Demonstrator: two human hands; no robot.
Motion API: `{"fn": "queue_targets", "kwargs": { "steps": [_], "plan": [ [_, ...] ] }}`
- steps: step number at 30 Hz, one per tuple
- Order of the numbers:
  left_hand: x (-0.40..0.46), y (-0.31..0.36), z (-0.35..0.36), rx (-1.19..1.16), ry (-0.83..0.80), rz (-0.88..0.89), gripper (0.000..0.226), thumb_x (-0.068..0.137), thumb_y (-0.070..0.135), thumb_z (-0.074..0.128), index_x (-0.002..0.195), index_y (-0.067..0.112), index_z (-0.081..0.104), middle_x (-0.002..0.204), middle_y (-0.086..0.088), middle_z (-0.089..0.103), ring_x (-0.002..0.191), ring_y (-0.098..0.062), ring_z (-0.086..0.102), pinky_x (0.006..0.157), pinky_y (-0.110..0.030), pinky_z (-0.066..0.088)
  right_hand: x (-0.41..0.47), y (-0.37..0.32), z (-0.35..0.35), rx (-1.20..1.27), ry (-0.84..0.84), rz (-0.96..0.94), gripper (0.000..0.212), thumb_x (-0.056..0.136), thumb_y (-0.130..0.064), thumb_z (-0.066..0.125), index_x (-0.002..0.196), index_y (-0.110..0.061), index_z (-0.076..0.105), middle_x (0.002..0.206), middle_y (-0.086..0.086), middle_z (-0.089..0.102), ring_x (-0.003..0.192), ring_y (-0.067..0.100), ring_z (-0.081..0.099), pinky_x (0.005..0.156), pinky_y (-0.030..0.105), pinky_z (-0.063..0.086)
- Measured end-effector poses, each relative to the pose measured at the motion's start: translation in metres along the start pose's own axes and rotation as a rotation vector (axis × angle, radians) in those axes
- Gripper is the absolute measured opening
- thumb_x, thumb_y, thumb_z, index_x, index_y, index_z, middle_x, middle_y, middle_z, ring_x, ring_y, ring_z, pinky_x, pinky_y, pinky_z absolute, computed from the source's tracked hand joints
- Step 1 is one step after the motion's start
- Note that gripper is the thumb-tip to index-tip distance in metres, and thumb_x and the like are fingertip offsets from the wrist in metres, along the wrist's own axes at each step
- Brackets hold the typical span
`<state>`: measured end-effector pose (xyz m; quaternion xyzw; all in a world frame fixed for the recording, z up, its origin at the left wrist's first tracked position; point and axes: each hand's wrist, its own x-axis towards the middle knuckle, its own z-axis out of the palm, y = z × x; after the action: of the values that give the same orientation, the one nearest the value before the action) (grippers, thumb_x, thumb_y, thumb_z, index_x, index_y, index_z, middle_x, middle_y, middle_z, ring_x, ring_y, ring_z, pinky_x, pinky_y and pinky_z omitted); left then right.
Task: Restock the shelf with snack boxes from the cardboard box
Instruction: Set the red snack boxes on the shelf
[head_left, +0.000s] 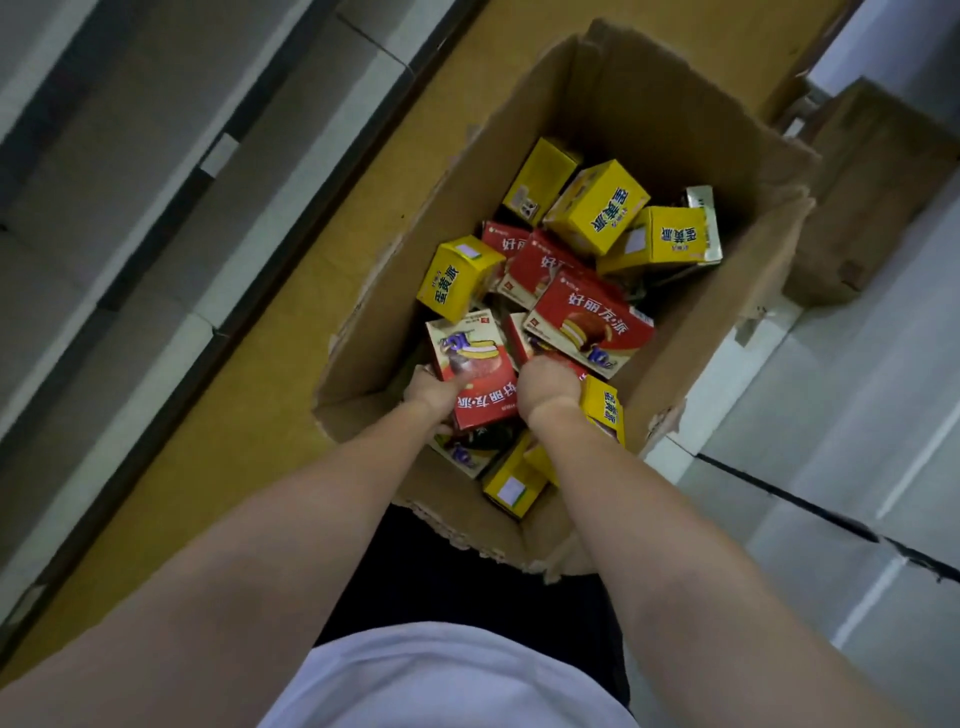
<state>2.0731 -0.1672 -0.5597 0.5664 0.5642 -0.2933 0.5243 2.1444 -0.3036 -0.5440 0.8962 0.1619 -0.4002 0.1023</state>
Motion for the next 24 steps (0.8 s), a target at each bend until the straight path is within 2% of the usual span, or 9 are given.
{"fn": "queue_targets", "kwargs": {
  "steps": [3,7,10,12,14,17,19,21,24],
  "plan": [
    [0.000,0.001,-0.002,0.010,-0.015,0.003,0.058,0.085,0.043,0.073,0.132,0.018,0.049,0.115,-0.010,0.069,0.090,-0.026,0.071,0.050,-0.033,0.055,-0.001,0.001,-0.002,0.004,0.006,-0.013,0.025,0.098,-0.010,0.049,0.120,-0.010,0.062,0.122,0.008,0.064,0.113,0.026,0.063,0.084,0.035,0.052],
    [-0.004,0.007,-0.006,0.044,0.008,0.020,0.055,0.084,0.042,0.075,0.126,0.013,0.054,0.111,-0.012,0.070,0.088,-0.027,0.071,0.050,-0.034,0.058,-0.005,0.001,-0.012,0.033,0.023,0.017,0.022,0.098,-0.012,0.052,0.117,-0.013,0.063,0.121,0.006,0.066,0.112,0.024,0.064,0.079,0.032,0.049],
    [-0.011,0.011,-0.010,0.071,0.034,0.032,0.054,0.084,0.042,0.075,0.122,0.011,0.052,0.113,-0.013,0.068,0.092,-0.028,0.071,0.057,-0.040,0.061,-0.012,-0.001,-0.018,0.038,0.022,0.052,0.021,0.098,-0.016,0.053,0.116,-0.017,0.064,0.120,0.005,0.066,0.112,0.024,0.063,0.076,0.031,0.045],
    [-0.013,0.011,-0.011,0.098,0.048,0.041,0.054,0.084,0.042,0.075,0.121,0.012,0.050,0.114,-0.013,0.068,0.095,-0.029,0.070,0.064,-0.042,0.061,-0.016,0.000,-0.024,0.061,0.029,0.076,0.023,0.098,-0.015,0.051,0.116,-0.016,0.065,0.121,0.007,0.066,0.112,0.026,0.063,0.081,0.033,0.049],
    [-0.018,0.012,-0.011,0.096,0.049,0.047,0.051,0.085,0.039,0.075,0.120,0.012,0.050,0.115,-0.013,0.066,0.098,-0.030,0.069,0.064,-0.042,0.061,-0.020,0.003,-0.033,0.125,0.027,0.107,0.025,0.097,-0.013,0.051,0.118,-0.012,0.065,0.123,0.009,0.065,0.114,0.028,0.063,0.084,0.035,0.051],
    [-0.024,0.015,-0.011,0.033,0.045,0.047,0.051,0.084,0.034,0.077,0.121,0.012,0.051,0.113,-0.011,0.066,0.100,-0.030,0.068,0.071,-0.044,0.060,-0.020,0.007,-0.051,0.257,-0.004,0.151,0.023,0.094,-0.009,0.057,0.116,-0.008,0.066,0.123,0.012,0.065,0.113,0.031,0.063,0.079,0.038,0.050],
    [-0.027,0.016,-0.011,-0.030,0.049,0.068,0.053,0.079,0.033,0.081,0.119,0.013,0.053,0.112,-0.011,0.067,0.096,-0.029,0.069,0.079,-0.047,0.060,-0.024,0.006,-0.068,0.350,-0.023,0.176,0.030,0.087,-0.011,0.069,0.117,-0.007,0.065,0.124,0.014,0.064,0.114,0.032,0.063,0.078,0.037,0.050],
    [-0.027,0.018,-0.008,-0.096,0.030,0.094,0.054,0.073,0.030,0.083,0.116,0.014,0.054,0.111,-0.013,0.069,0.092,-0.029,0.070,0.084,-0.049,0.058,-0.030,0.002,-0.082,0.360,-0.064,0.116,0.045,0.079,-0.021,0.079,0.119,-0.006,0.063,0.125,0.012,0.064,0.115,0.031,0.063,0.075,0.032,0.050],
    [-0.037,0.024,-0.005,-0.196,0.000,0.116,0.053,0.077,0.024,0.078,0.120,0.013,0.048,0.111,-0.014,0.067,0.092,-0.030,0.069,0.088,-0.051,0.056,-0.034,-0.008,-0.079,0.398,-0.078,0.067,0.063,0.074,-0.042,0.082,0.121,-0.005,0.061,0.117,0.010,0.066,0.110,0.030,0.064,0.083,0.034,0.055]
  ]
}}
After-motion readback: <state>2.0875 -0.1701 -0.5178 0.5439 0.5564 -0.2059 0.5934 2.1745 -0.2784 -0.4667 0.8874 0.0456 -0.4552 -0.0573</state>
